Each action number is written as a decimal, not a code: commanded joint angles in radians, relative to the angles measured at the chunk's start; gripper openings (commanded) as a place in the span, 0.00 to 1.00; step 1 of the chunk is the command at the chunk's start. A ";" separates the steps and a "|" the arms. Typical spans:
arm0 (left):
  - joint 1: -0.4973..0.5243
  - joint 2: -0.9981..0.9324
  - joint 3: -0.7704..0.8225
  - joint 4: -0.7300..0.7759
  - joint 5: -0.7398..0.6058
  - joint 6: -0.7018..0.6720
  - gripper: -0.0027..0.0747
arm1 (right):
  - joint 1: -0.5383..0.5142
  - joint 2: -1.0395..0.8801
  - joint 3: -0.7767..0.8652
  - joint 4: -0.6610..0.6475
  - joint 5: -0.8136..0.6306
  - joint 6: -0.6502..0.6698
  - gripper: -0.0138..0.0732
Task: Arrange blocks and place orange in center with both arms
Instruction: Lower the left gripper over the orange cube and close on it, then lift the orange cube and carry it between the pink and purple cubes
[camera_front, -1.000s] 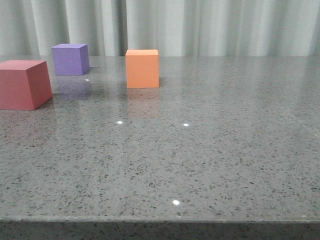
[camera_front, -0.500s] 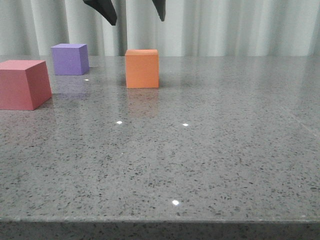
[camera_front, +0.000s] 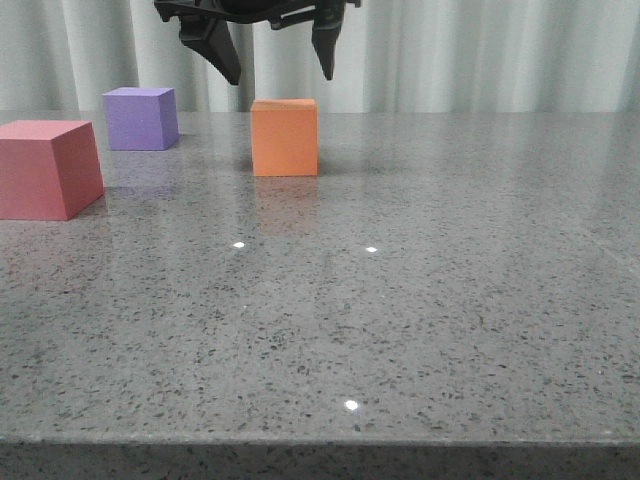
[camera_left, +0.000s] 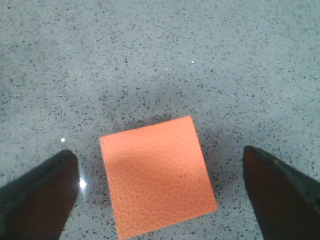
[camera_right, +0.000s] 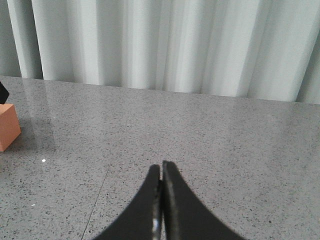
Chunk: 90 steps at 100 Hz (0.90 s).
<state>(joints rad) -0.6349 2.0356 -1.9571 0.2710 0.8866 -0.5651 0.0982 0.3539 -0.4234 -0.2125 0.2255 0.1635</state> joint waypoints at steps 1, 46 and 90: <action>-0.007 -0.047 -0.034 0.016 -0.063 -0.009 0.83 | -0.005 0.005 -0.027 -0.017 -0.080 -0.009 0.08; -0.007 0.025 -0.034 0.014 -0.042 -0.009 0.83 | -0.005 0.005 -0.027 -0.017 -0.080 -0.009 0.08; -0.007 0.023 -0.035 0.015 -0.013 -0.001 0.53 | -0.005 0.005 -0.027 -0.017 -0.080 -0.009 0.08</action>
<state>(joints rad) -0.6349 2.1274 -1.9592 0.2726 0.8951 -0.5655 0.0982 0.3539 -0.4234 -0.2125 0.2255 0.1618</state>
